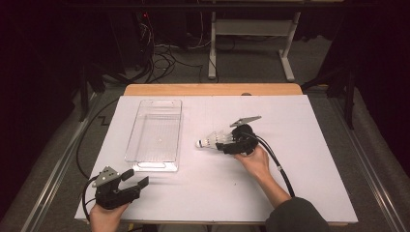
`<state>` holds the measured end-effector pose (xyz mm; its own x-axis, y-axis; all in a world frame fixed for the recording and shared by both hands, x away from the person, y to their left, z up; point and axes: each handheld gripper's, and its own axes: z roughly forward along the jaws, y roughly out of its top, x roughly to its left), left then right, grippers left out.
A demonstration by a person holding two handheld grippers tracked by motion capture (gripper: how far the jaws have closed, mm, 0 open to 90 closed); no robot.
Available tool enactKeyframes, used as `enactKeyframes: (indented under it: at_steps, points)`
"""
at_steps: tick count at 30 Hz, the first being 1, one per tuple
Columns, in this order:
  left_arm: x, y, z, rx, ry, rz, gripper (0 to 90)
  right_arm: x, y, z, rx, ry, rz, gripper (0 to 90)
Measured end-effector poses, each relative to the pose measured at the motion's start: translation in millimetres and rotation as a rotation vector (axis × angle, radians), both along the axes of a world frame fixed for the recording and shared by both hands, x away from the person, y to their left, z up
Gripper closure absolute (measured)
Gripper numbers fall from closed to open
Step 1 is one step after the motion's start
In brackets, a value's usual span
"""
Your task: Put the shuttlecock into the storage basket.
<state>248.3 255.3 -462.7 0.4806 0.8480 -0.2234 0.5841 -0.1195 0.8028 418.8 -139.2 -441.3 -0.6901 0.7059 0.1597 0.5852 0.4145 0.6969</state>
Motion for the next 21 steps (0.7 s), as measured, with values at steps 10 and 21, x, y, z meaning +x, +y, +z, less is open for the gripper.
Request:
enactKeyframes:
  at_steps: [10,21]
  points:
    - [-0.9,-1.5,1.7,0.004,-0.008,-0.005,32.1,3.0,2.6,-2.2,0.004,-0.002,0.001,39.6]
    - [-1.1,-1.2,1.4,0.005,-0.008,-0.004,32.1,5.5,9.3,-2.6,0.007,0.004,0.013,42.3]
